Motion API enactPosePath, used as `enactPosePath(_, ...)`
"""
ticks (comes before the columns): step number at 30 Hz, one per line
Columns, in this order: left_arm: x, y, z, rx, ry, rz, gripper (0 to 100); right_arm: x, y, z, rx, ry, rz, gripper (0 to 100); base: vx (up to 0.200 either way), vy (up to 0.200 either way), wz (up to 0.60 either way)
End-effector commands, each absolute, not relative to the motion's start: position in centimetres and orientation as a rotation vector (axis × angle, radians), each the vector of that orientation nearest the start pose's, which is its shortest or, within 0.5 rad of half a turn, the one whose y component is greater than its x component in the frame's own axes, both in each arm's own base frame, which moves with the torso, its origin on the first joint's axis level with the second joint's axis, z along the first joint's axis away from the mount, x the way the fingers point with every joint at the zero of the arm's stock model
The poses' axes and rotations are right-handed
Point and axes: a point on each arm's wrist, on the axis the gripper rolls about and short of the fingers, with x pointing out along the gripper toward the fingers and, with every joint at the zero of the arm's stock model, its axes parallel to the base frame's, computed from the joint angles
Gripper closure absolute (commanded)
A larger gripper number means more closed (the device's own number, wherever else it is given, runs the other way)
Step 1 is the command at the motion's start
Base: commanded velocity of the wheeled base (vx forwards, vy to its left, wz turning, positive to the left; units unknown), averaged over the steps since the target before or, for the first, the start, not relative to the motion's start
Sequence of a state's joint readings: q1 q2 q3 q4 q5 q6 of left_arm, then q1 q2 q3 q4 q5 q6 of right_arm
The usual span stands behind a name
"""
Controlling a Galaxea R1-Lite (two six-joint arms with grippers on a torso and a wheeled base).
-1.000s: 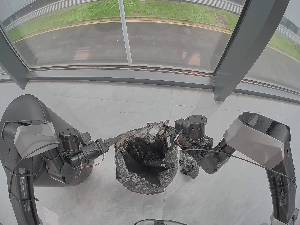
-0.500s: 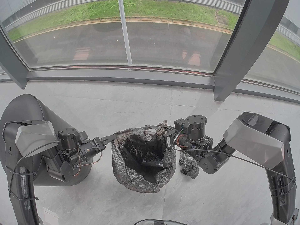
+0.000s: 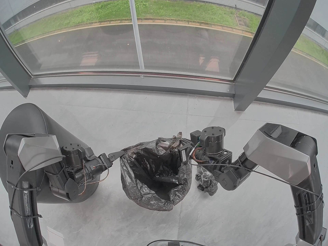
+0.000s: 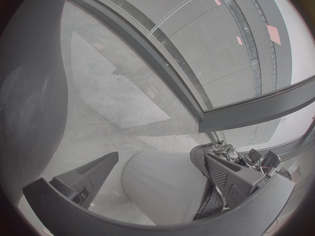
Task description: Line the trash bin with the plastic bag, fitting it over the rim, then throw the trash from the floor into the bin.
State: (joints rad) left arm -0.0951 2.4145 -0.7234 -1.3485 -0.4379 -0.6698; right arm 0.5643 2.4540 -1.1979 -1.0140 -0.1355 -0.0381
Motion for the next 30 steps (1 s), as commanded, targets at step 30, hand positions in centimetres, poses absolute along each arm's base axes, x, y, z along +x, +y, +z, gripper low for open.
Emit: enactPosePath(30,32.3,-5.4,-3.3,-0.626,0.66,-0.374,0,38.9,24.1,2.2,-0.119,0.22,0.427,100,0.0,0.0,0.0)
